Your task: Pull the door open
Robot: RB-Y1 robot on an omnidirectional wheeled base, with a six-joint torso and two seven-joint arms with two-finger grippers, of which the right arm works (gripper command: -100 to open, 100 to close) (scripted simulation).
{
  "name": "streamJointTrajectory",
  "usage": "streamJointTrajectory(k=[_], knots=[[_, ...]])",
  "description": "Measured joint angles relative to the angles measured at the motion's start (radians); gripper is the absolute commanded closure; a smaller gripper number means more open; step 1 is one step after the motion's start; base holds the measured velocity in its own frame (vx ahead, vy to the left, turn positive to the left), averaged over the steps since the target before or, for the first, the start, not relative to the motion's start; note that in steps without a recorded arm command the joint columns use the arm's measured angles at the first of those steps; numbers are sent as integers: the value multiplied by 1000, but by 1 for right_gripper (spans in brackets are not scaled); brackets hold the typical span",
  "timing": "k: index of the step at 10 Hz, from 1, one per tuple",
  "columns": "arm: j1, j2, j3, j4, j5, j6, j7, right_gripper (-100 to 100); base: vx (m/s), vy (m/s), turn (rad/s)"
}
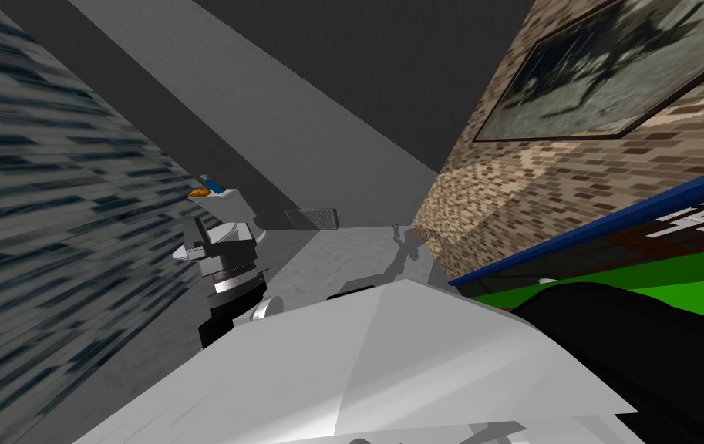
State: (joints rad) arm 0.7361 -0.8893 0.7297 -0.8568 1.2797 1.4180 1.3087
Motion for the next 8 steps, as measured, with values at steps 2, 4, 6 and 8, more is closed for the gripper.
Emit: streamJointTrajectory(k=[2,4,6,8], knots=[[-6,-2,0,-4,4,2,0,100,-165,18,12],[-4,-3,0,-19,4,6,9,100,-176,29,35],[-10,-3,2,-30,8,6,11,100,-73,21,0],[-24,8,7,2,15,-1,-5,100,-84,16,7]])
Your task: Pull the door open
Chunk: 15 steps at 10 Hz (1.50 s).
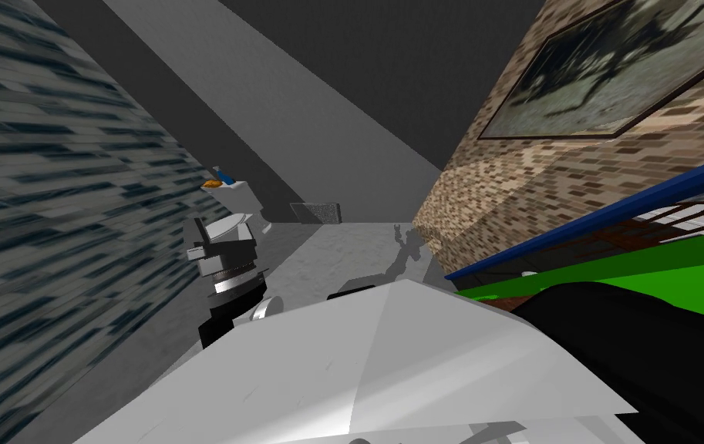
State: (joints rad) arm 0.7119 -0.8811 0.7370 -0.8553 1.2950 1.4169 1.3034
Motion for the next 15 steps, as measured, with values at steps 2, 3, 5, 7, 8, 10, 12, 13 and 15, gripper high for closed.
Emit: streamJointTrajectory(k=[2,3,5,7,8,10,12,13,15], knots=[[11,-12,-4,-31,-2,6,10,100,-47,7,16],[-3,3,1,-2,4,6,0,100,21,4,-11],[1,-1,0,-13,0,3,2,100,12,1,-14],[7,-5,-2,-33,-3,7,19,100,-8,-8,14],[1,-5,-2,-25,-2,4,18,100,2,4,12],[11,-21,5,-57,15,21,23,100,-40,74,46],[9,-26,30,-71,63,65,36,100,-115,122,-38],[21,-34,44,-99,84,88,49,100,-124,109,-32],[32,-35,69,-117,121,121,61,100,-79,74,-46]])
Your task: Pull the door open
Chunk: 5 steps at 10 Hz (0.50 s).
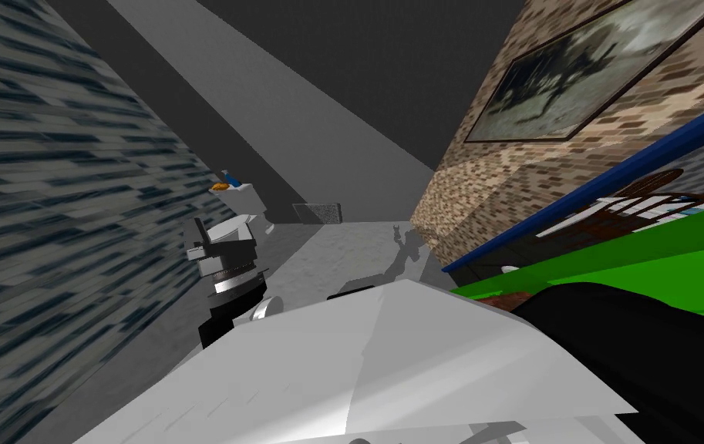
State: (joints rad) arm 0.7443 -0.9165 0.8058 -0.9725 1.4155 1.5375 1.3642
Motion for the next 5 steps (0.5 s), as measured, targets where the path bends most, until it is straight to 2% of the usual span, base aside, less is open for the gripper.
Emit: streamJointTrajectory(k=[2,4,5], knots=[[21,-12,17,-39,28,35,22,100,-84,52,-26],[29,-19,35,-48,58,68,29,100,-58,43,-10],[30,-18,37,-49,61,71,30,100,-124,-8,-5]])
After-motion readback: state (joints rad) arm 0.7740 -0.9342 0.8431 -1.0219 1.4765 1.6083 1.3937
